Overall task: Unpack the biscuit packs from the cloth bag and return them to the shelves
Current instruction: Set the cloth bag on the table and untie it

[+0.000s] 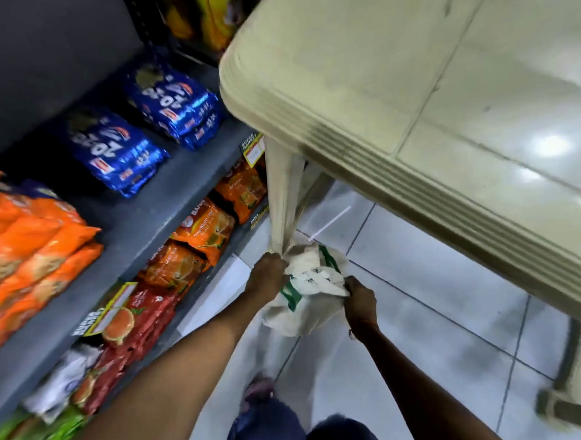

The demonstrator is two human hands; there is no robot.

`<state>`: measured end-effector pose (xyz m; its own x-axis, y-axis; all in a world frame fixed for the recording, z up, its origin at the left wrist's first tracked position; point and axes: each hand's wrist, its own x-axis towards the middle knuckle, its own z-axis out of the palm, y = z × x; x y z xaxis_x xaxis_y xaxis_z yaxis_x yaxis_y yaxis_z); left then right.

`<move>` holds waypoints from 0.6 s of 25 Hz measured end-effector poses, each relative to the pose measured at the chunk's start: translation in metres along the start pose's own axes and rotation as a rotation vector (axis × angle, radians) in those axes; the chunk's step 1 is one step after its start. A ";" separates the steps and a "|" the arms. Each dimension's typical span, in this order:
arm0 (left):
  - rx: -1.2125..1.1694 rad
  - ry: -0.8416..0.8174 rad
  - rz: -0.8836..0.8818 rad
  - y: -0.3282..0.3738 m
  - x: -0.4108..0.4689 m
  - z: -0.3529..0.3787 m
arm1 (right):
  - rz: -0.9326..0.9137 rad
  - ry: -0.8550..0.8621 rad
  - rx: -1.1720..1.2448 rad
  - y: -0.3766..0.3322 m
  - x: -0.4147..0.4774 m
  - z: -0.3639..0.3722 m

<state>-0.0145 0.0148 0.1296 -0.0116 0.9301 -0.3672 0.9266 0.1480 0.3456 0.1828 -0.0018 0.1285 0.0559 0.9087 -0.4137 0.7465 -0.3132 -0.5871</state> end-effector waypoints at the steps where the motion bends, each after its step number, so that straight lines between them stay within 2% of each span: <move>1: -0.004 0.013 0.003 0.008 -0.014 -0.023 | 0.007 0.005 0.004 -0.016 -0.015 -0.017; 6: -0.127 0.005 -0.063 0.055 -0.094 -0.163 | -0.015 -0.042 -0.018 -0.107 -0.096 -0.107; 9: -0.090 -0.012 -0.042 0.077 -0.162 -0.247 | -0.089 -0.066 -0.077 -0.158 -0.163 -0.166; 15: -0.158 0.169 -0.026 0.121 -0.260 -0.373 | -0.284 -0.160 -0.246 -0.252 -0.251 -0.281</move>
<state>-0.0392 -0.0833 0.5892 -0.1097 0.9665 -0.2321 0.8550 0.2108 0.4738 0.1673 -0.0734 0.5758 -0.2646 0.8890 -0.3737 0.8547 0.0367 -0.5178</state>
